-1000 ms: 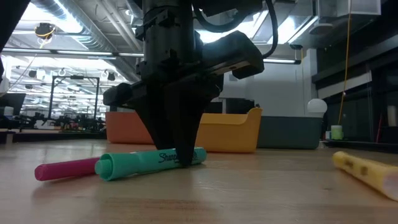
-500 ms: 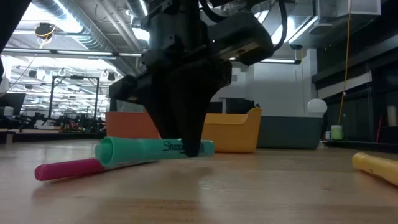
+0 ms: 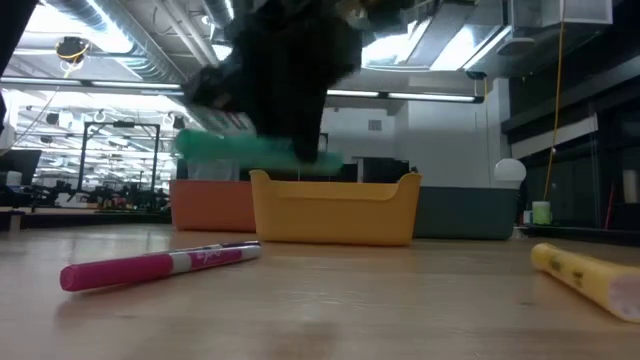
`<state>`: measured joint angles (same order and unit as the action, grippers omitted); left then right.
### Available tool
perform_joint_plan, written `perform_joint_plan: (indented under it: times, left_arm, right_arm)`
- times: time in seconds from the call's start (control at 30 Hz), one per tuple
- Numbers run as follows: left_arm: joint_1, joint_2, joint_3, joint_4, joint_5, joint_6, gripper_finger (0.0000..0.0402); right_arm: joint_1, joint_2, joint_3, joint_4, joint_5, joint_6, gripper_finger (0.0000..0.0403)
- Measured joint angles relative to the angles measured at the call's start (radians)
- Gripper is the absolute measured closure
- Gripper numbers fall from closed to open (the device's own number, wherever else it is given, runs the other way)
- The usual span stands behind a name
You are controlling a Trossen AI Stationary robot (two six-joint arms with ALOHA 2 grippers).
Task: Pick & Place Markers
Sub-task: Put the big light blue highlighter pen into the orange bin
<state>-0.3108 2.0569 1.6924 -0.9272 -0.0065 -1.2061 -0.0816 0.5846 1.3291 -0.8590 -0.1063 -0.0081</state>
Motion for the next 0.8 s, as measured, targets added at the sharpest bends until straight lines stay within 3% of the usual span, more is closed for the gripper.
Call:
perform_joint_plan:
  times: [0.53, 0.8]
  left_arm:
    - [0.024, -0.169, 0.001, -0.020, -0.133, 0.084, 0.0346]
    - [0.055, -0.228, 0.001, -0.019, -0.243, 0.200, 0.0346]
  right_arm:
    - [0.000, 0.000, 0.000, 0.000, 0.000, 0.000, 0.0379]
    - [0.000, 0.000, 0.000, 0.000, 0.000, 0.000, 0.0379]
